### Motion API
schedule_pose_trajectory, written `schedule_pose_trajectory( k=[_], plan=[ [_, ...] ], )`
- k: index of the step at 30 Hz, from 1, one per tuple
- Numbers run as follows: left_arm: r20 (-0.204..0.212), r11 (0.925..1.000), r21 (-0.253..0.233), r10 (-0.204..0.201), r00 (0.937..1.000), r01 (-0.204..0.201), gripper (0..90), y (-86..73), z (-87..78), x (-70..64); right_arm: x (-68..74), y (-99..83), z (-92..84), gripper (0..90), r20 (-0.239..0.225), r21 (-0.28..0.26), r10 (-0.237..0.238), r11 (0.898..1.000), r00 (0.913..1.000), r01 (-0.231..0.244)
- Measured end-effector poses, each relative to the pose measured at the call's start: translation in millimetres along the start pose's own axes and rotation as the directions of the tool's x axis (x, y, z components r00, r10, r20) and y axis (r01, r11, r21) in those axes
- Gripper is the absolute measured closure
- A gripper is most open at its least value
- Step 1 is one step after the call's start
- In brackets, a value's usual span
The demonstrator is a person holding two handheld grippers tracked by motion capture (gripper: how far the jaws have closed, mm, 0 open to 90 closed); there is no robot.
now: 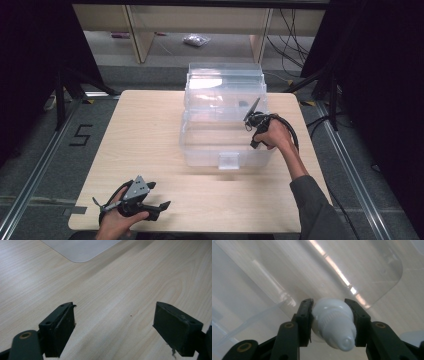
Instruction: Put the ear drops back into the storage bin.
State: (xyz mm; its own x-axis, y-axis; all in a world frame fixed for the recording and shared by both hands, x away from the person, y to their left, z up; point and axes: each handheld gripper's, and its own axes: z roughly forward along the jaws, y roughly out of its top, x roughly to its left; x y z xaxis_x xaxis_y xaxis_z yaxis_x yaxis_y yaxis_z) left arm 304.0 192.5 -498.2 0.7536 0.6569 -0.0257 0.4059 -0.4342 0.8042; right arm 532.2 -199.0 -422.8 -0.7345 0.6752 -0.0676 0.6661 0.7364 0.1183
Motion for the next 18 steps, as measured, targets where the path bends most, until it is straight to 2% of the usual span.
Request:
schedule_pose_trajectory(
  k=[1, 2, 4, 5, 9, 11, 12, 13, 15, 16, 18],
  plan=[
    [0.0, 1.0, 0.0, -0.001, 1.0, 0.001, 16.8, 0.0, -0.1, 0.0, -2.0, 0.4, 1.7, 59.9, -0.006, -0.006, -0.012, 1.0, 0.9999, 0.012],
    [-0.003, 0.9999, -0.011, -0.009, 1.0, 0.009, 16.8, -0.1, 0.6, -0.4, -1.0, 1.0, 2.3, 59.9, -0.002, 0.005, 0.006, 1.0, 1.0, -0.006],
    [-0.002, 0.9998, -0.013, -0.013, 0.9999, 0.013, 16.8, -0.2, 0.8, -0.6, -3.8, 2.1, 4.8, 59.9, -0.003, 0.01, -0.026, 1.0, 0.9997, 0.026],
    [0.0, 0.9997, -0.014, -0.019, 0.9998, 0.019, 16.8, -0.2, 1.0, -1.0, -0.6, 2.8, 4.4, 59.9, -0.007, 0.028, 0.024, 0.999, 0.9997, -0.024],
    [0.001, 0.9997, -0.015, -0.019, 0.9998, 0.019, 16.8, -0.2, 1.2, -1.1, -0.8, 3.9, 7.1, 59.9, -0.009, 0.035, 0.049, 0.998, 0.9987, -0.049],
    [-0.002, 0.9998, -0.012, -0.014, 0.9999, 0.014, 16.8, -0.2, 0.8, -0.5, -4.4, 2.9, 10.8, 59.9, -0.003, 0.007, 0.006, 1.0, 1.0, -0.006],
    [0.001, 0.9997, -0.015, -0.02, 0.9998, 0.02, 16.8, -0.3, 1.1, -0.9, -6.7, 3.8, 10.9, 59.9, 0.0, 0.015, -0.024, 1.0, 0.9997, 0.024],
    [0.001, 0.9997, -0.014, -0.019, 0.9998, 0.019, 16.8, -0.3, 1.1, -0.9, -2.9, 3.8, 10.6, 59.9, -0.008, 0.037, 0.025, 0.999, 0.9997, -0.025],
    [0.001, 0.9997, -0.015, -0.019, 0.9998, 0.019, 16.8, -0.2, 1.1, -1.0, -2.6, 4.1, 11.4, 59.9, -0.006, 0.038, 0.027, 0.999, 0.9996, -0.027],
    [0.001, 1.0, -0.003, -0.005, 1.0, 0.005, 16.8, -0.1, 0.3, -0.1, -2.7, 5.2, 11.8, 59.9, -0.005, 0.043, 0.021, 0.999, 0.9998, -0.021],
    [0.001, 0.9997, -0.015, -0.019, 0.9998, 0.019, 16.8, -0.2, 1.0, -1.0, -0.2, 6.2, 12.0, 59.9, -0.013, 0.058, 0.057, 0.997, 0.9983, -0.056]
  ],
)
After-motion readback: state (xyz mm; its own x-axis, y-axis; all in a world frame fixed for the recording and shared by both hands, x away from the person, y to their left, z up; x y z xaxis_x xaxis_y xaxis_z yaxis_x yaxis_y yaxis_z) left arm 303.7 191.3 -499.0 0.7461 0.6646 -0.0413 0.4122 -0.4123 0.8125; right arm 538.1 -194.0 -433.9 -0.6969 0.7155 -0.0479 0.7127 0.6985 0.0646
